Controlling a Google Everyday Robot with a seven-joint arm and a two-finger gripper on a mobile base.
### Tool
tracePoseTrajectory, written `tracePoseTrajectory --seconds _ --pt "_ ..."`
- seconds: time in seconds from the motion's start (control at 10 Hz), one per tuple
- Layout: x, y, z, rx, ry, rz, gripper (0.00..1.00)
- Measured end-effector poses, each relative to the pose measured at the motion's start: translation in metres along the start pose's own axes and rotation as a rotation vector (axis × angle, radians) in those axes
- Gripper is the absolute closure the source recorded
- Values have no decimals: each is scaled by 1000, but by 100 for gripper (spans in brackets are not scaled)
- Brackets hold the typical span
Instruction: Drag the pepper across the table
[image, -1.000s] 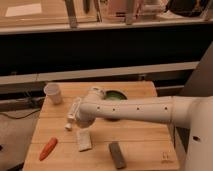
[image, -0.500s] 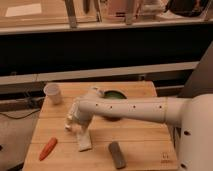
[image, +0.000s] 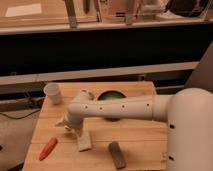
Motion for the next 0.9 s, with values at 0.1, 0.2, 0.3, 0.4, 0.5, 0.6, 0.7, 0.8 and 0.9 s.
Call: tracePoseTrajectory --seconds 0.1,0.2,0.3,0.4,0.5,0.6,0.7,0.8,0.9 --pt "-5 -5 3 1 -6 -6 20" --pt "-8 -9 5 5 -10 -6 20" --pt "-12 -13 7 9 -18 -3 20" --pt "-15 -17 10 12 -28 2 20" --pt "-18 -21 13 12 -34 7 20" --pt "-21 -24 17 5 -38 24 20" --pt "-24 -27 20 -5 -41 43 20" --pt "-25 -28 22 -12 -44 63 20" --pt "-26 -30 24 -21 -47 85 20"
